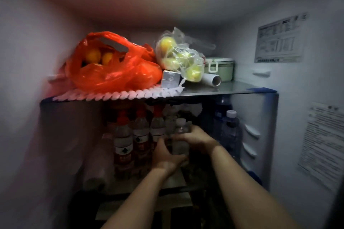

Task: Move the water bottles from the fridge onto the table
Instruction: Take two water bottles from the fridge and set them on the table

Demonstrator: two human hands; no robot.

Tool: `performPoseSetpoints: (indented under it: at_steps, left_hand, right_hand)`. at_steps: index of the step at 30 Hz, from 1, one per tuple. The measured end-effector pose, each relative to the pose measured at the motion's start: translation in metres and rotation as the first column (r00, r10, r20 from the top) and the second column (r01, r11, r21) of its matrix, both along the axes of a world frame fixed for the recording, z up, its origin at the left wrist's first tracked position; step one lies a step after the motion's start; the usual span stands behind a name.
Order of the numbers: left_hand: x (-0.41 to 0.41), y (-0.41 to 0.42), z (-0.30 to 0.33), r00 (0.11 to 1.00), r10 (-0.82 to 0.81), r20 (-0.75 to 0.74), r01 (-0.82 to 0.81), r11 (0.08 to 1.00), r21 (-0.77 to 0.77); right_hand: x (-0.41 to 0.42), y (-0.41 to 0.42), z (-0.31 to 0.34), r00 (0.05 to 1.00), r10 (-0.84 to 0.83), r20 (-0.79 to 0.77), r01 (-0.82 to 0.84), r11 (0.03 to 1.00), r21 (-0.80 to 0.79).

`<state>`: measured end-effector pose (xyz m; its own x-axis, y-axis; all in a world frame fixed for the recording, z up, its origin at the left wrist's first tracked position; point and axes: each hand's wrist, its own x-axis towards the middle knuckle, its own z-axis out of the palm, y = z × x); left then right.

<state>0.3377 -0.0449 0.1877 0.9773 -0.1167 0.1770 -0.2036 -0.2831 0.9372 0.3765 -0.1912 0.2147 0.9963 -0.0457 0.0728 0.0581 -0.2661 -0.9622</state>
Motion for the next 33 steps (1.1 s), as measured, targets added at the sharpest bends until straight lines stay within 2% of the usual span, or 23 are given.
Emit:
performPoseSetpoints:
  at_steps: [2, 3, 4, 5, 6, 8, 9, 12, 14, 17, 19, 22, 27, 31, 33]
  left_hand:
    - [-0.002, -0.005, -0.005, 1.0, -0.002, 0.01, 0.002, 0.999, -0.041]
    - [0.0, -0.006, -0.005, 0.999, 0.042, 0.016, -0.04, 0.996, -0.075]
    - [0.002, -0.005, -0.005, 0.994, 0.109, 0.025, -0.106, 0.99, -0.098]
    - [0.003, -0.002, -0.004, 0.984, 0.176, 0.027, -0.173, 0.981, -0.082]
    - [0.003, 0.002, -0.003, 0.974, 0.226, 0.027, -0.224, 0.973, -0.058]
    - [0.001, 0.012, -0.004, 0.961, 0.276, 0.025, -0.275, 0.96, -0.052]
    - [0.001, 0.018, -0.005, 0.954, 0.297, 0.039, -0.294, 0.953, -0.066]
    - [-0.002, 0.043, -0.009, 0.945, 0.316, 0.088, -0.312, 0.948, -0.057]
    - [-0.003, 0.057, -0.011, 0.95, 0.297, 0.092, -0.295, 0.955, -0.037]
    - [-0.004, 0.065, -0.012, 0.951, 0.295, 0.097, -0.293, 0.956, -0.032]
    - [-0.003, 0.065, -0.013, 0.951, 0.294, 0.101, -0.29, 0.956, -0.048]
    - [0.0, 0.064, -0.014, 0.954, 0.288, 0.08, -0.284, 0.957, -0.06]
    - [0.005, 0.065, -0.018, 0.954, 0.289, 0.084, -0.286, 0.957, -0.045]
    - [0.005, 0.065, -0.019, 0.957, 0.285, 0.063, -0.284, 0.959, -0.02]
    - [0.005, 0.066, -0.021, 0.956, 0.286, 0.066, -0.285, 0.958, -0.028]
  right_hand:
    - [-0.008, -0.003, 0.002, 0.963, 0.237, -0.129, -0.211, 0.959, 0.191]
    - [-0.009, -0.006, 0.003, 0.943, 0.291, -0.158, -0.244, 0.933, 0.263]
    - [-0.007, -0.007, 0.003, 0.948, 0.275, -0.162, -0.216, 0.927, 0.308]
    - [-0.002, -0.007, 0.002, 0.974, 0.174, -0.143, -0.123, 0.944, 0.307]
    - [0.006, -0.006, 0.0, 0.995, 0.008, -0.099, 0.02, 0.961, 0.277]
    - [0.022, -0.001, -0.002, 0.949, -0.311, 0.054, 0.3, 0.941, 0.153]
    - [0.029, 0.004, -0.001, 0.919, -0.368, 0.138, 0.364, 0.93, 0.058]
    - [0.049, 0.021, 0.01, 0.904, -0.312, 0.292, 0.38, 0.899, -0.219]
    - [0.063, 0.027, 0.021, 0.904, -0.265, 0.336, 0.371, 0.877, -0.306]
    - [0.081, 0.029, 0.026, 0.952, -0.197, 0.235, 0.29, 0.828, -0.479]
    - [0.086, 0.027, 0.02, 0.961, -0.184, 0.206, 0.269, 0.798, -0.54]
    - [0.081, 0.025, 0.016, 0.92, -0.256, 0.295, 0.369, 0.818, -0.441]
    - [0.062, 0.022, 0.021, 0.952, -0.172, 0.253, 0.283, 0.81, -0.513]
    - [0.046, 0.018, 0.018, 0.941, -0.152, 0.302, 0.297, 0.799, -0.523]
    - [0.033, 0.013, 0.016, 0.948, -0.14, 0.287, 0.271, 0.827, -0.493]
